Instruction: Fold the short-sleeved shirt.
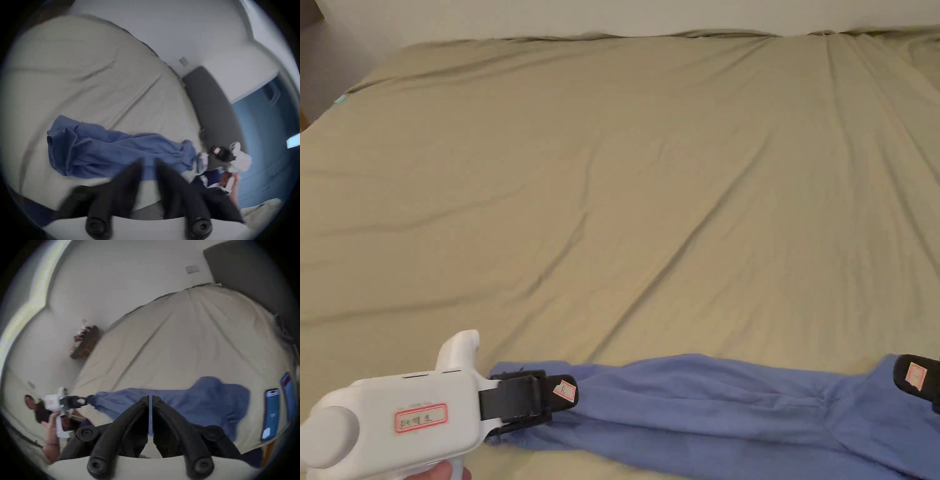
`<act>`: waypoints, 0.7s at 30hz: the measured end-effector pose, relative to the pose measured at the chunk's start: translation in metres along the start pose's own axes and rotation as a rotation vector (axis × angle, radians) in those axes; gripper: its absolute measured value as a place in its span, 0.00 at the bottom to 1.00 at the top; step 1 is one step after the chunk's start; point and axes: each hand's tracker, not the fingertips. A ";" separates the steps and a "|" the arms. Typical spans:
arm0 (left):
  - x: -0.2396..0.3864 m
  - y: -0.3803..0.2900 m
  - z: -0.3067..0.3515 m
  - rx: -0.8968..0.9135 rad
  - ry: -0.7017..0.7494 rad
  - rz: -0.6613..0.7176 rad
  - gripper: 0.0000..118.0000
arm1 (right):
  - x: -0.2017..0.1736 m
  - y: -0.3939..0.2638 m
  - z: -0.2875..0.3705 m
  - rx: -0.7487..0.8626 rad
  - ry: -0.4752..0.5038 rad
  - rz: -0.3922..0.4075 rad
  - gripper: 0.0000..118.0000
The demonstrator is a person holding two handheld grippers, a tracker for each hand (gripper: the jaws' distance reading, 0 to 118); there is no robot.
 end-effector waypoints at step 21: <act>-0.005 -0.002 -0.078 -0.115 0.407 -0.172 0.34 | 0.007 -0.008 0.011 0.085 0.289 -0.087 0.05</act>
